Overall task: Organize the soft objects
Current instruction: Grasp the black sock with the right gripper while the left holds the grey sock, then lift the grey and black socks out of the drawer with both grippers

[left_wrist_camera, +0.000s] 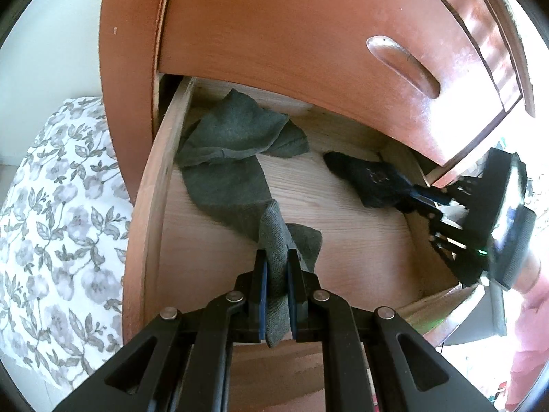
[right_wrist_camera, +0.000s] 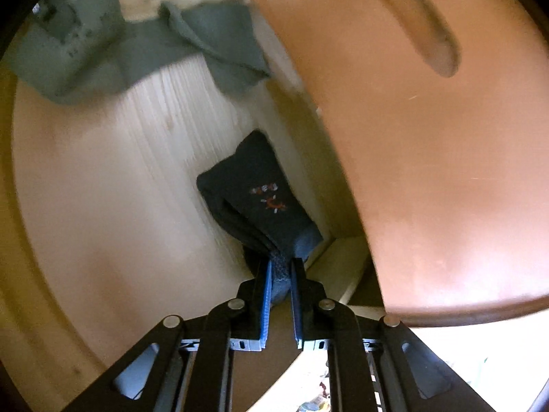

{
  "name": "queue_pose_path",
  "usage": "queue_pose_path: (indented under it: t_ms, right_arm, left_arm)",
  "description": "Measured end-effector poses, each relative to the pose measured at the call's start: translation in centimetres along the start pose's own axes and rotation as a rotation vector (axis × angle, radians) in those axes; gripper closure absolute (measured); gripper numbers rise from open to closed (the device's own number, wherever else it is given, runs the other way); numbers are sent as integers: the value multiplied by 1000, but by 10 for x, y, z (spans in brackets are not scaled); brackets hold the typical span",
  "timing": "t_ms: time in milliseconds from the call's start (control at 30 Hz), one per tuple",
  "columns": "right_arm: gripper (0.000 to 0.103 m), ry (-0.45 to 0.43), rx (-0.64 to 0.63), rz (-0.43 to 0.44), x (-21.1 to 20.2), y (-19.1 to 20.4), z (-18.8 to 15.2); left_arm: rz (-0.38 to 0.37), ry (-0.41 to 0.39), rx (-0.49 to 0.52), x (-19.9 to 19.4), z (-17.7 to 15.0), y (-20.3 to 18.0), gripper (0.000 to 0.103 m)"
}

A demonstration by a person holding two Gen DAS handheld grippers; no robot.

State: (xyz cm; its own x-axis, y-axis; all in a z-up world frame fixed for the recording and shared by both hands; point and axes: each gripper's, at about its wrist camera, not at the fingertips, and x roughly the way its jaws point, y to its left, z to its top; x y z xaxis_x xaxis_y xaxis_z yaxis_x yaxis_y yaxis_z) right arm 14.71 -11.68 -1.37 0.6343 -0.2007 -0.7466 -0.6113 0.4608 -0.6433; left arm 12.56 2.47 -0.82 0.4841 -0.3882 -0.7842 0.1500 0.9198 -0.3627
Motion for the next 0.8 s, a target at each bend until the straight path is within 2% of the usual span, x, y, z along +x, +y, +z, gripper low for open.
queue_pose_path:
  t_ms: [267, 433, 800]
  right_arm:
    - [91, -91, 80, -3, -52, -11, -7]
    - [91, -135, 159, 0, -63, -9, -20]
    - [91, -250, 545, 76, -96, -14, -50]
  left_arm:
    - [4, -8, -18, -11, -4, -4, 93]
    - [4, -14, -22, -16, -5, -6, 93]
    - [12, -28, -38, -29, -8, -9, 93]
